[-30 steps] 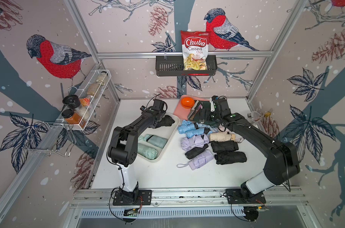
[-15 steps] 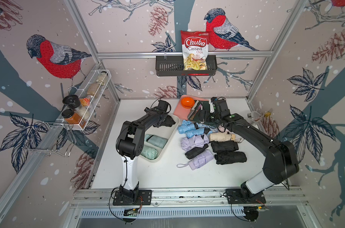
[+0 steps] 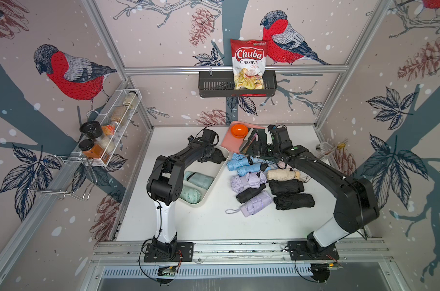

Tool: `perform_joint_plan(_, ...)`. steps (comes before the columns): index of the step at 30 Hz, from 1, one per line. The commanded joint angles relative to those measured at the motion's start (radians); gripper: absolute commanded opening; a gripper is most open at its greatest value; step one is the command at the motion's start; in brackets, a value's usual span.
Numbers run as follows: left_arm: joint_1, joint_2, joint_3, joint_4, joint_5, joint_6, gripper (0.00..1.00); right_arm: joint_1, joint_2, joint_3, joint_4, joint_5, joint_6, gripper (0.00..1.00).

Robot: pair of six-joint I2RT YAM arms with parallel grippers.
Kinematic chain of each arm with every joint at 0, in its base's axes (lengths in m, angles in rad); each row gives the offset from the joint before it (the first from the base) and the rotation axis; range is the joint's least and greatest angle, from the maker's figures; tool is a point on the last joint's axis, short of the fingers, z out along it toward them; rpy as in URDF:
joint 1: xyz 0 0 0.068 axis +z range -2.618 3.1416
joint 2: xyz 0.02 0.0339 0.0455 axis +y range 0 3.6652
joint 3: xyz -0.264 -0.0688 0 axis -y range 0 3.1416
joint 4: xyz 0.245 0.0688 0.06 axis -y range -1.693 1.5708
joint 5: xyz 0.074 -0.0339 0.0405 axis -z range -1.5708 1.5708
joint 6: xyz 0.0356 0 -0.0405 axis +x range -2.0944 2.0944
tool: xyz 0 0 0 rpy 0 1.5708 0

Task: Put the umbrella into the storage box
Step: Place the umbrella in the storage box.

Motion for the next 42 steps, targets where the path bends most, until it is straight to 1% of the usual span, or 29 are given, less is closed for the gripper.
perform_joint_plan(1, -0.005, 0.010, 0.022, -0.004, 0.018, 0.113, 0.38, 0.001, 0.001, -0.005, 0.014, -0.006, 0.013, 1.00)
perform_joint_plan(4, -0.001, 0.028, 0.059, -0.024, 0.014, 0.194, 0.30, 0.002, -0.004, -0.012, 0.001, 0.010, 0.013, 1.00)
perform_joint_plan(7, -0.001, 0.038, 0.085, -0.036, 0.026, 0.262, 0.29, 0.001, -0.012, -0.021, -0.027, 0.051, 0.021, 1.00)
perform_joint_plan(8, -0.001, 0.039, 0.088, -0.034, 0.031, 0.282, 0.29, 0.000, -0.016, -0.024, -0.042, 0.086, 0.033, 1.00)
perform_joint_plan(10, -0.001, 0.038, 0.086, -0.029, 0.043, 0.311, 0.29, -0.007, -0.030, -0.038, -0.066, 0.144, 0.059, 1.00)
perform_joint_plan(12, -0.003, 0.037, 0.078, -0.018, 0.068, 0.332, 0.29, -0.025, -0.059, -0.069, -0.075, 0.176, 0.089, 1.00)
perform_joint_plan(15, -0.004, 0.034, 0.052, 0.017, 0.124, 0.356, 0.33, -0.072, -0.120, -0.145, -0.070, 0.190, 0.125, 1.00)
perform_joint_plan(19, -0.004, 0.034, 0.032, 0.037, 0.148, 0.364, 0.37, -0.154, -0.203, -0.249, -0.088, 0.191, 0.155, 1.00)
perform_joint_plan(20, -0.004, 0.034, 0.030, 0.040, 0.155, 0.366, 0.39, -0.173, -0.227, -0.275, -0.095, 0.193, 0.161, 1.00)
perform_joint_plan(22, -0.004, 0.034, 0.027, 0.042, 0.175, 0.367, 0.49, -0.202, -0.275, -0.322, -0.112, 0.203, 0.176, 1.00)
perform_joint_plan(25, -0.004, 0.022, 0.020, 0.046, 0.194, 0.360, 0.65, -0.230, -0.339, -0.379, -0.154, 0.238, 0.211, 1.00)
perform_joint_plan(26, -0.004, 0.010, 0.012, 0.052, 0.192, 0.357, 0.72, -0.234, -0.346, -0.399, -0.165, 0.246, 0.224, 1.00)
perform_joint_plan(28, -0.005, -0.019, -0.006, 0.063, 0.183, 0.354, 0.86, -0.242, -0.407, -0.434, -0.193, 0.261, 0.252, 1.00)
perform_joint_plan(30, -0.004, -0.055, -0.025, 0.066, 0.162, 0.349, 0.95, -0.254, -0.443, -0.465, -0.222, 0.267, 0.286, 1.00)
perform_joint_plan(34, -0.004, -0.126, -0.070, 0.083, 0.126, 0.348, 0.97, -0.270, -0.525, -0.518, -0.263, 0.273, 0.343, 1.00)
perform_joint_plan(39, -0.006, -0.219, -0.123, 0.110, 0.093, 0.384, 0.97, -0.310, -0.611, -0.539, -0.301, 0.322, 0.348, 1.00)
perform_joint_plan(42, -0.020, -0.275, -0.152, 0.134, 0.082, 0.422, 0.97, -0.344, -0.651, -0.547, -0.323, 0.302, 0.358, 1.00)
